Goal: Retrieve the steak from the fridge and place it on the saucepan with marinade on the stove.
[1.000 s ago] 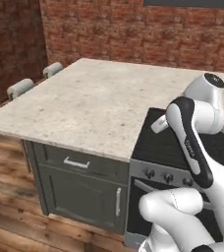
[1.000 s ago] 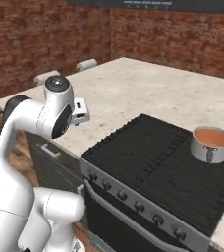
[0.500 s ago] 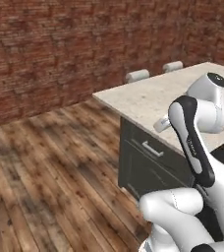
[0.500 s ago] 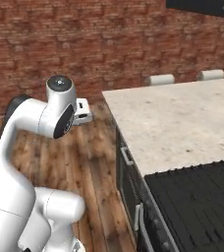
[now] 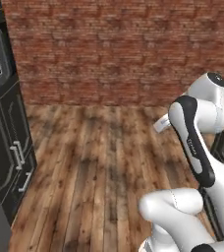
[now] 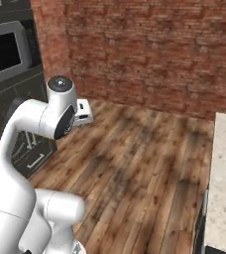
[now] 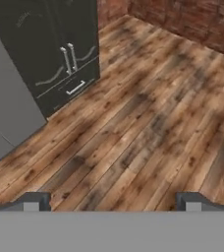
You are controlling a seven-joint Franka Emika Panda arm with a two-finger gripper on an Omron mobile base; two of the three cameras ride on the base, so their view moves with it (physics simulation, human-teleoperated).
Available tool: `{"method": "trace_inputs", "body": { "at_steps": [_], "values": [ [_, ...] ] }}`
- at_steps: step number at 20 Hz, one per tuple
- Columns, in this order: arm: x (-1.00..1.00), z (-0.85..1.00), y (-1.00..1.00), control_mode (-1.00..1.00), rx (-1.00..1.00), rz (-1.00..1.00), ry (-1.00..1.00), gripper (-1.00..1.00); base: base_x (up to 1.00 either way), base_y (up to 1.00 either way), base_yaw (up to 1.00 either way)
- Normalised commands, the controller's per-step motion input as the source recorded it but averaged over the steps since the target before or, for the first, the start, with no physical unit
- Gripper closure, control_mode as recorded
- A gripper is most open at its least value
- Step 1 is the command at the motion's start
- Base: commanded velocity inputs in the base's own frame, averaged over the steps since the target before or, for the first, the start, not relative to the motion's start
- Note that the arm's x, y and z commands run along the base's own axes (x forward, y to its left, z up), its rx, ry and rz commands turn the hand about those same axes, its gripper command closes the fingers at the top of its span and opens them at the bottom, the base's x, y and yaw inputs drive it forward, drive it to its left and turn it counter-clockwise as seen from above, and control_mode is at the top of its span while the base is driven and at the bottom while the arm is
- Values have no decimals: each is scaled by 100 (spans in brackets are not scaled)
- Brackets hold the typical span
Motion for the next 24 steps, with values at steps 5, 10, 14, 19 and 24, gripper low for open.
{"method": "trace_inputs", "body": {
  "at_steps": [5, 10, 14, 19, 24],
  "values": [
    [0, 0, 0, 100, 0, 0, 0, -100, 12, -6, 85],
    [0, 0, 0, 100, 0, 0, 0, -100, 36, -5, 69],
    [0, 0, 0, 100, 0, 0, 0, -100, 34, 0, 56],
    [0, 0, 0, 100, 0, 0, 0, -100, 31, 0, 48],
    [0, 0, 0, 100, 0, 0, 0, -100, 40, 0, 37]
  ]
}}
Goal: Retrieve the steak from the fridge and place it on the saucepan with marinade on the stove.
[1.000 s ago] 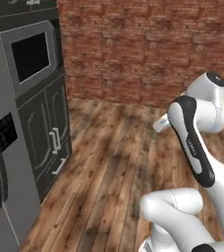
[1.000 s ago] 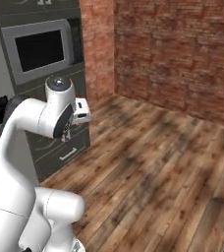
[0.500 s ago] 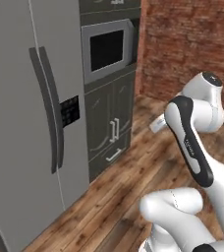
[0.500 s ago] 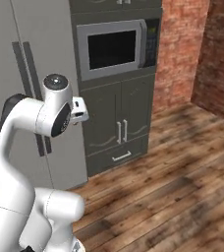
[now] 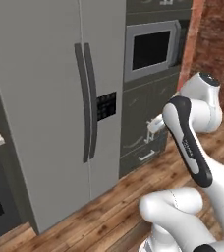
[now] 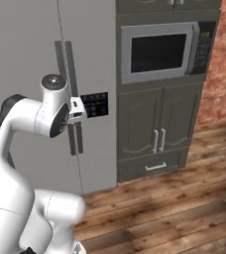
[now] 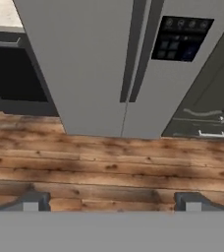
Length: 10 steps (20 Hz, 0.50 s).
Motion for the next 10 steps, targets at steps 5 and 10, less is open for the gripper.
{"method": "trace_inputs", "body": {
  "at_steps": [5, 10],
  "values": [
    [0, 0, 0, 100, 0, 0, 0, -100, 54, 2, 26],
    [0, 0, 0, 100, 0, 0, 0, -100, 49, 4, 22]
  ]
}}
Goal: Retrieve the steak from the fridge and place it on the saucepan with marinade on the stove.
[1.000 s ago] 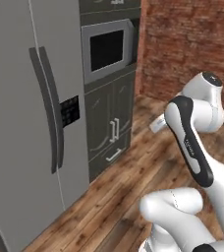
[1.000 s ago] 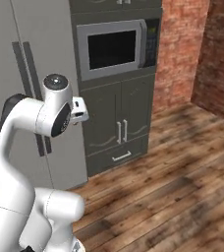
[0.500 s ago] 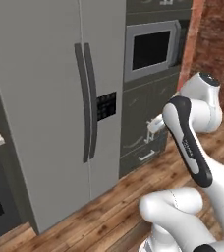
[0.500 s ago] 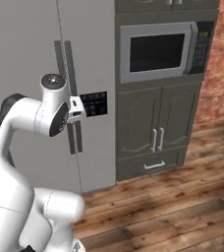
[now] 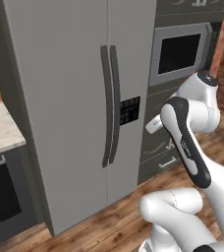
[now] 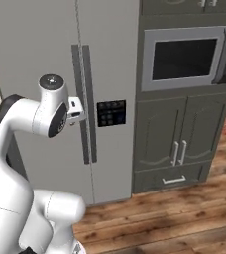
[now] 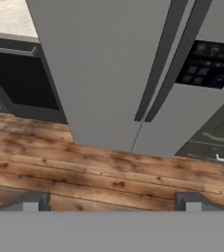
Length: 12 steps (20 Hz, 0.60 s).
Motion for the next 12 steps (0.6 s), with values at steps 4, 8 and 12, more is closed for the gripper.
{"method": "trace_inputs", "body": {
  "at_steps": [4, 8, 12],
  "values": [
    [0, 0, 0, 100, 0, 0, 0, -100, 23, 1, 20],
    [0, 0, 0, 100, 0, 0, 0, -100, 0, -5, 23],
    [0, 0, 0, 100, 0, 0, 0, -100, 0, -45, 56]
  ]
}}
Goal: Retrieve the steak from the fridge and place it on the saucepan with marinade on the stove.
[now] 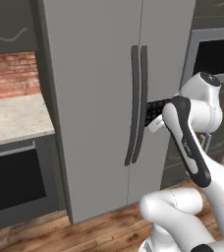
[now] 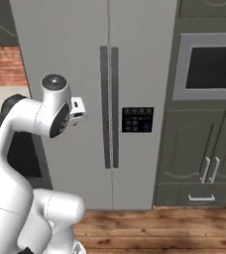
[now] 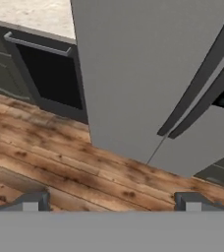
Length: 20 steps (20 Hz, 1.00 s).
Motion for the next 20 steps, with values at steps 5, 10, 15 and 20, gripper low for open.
{"method": "trace_inputs", "body": {
  "at_steps": [5, 10, 15, 20],
  "values": [
    [0, 0, 0, 100, 0, 0, 0, -100, 0, -20, 30],
    [0, 0, 0, 100, 0, 0, 0, -100, 0, -29, 2],
    [0, 0, 0, 100, 0, 0, 0, -100, 0, -67, 0],
    [0, 0, 0, 100, 0, 0, 0, -100, 0, -22, 0]
  ]
}}
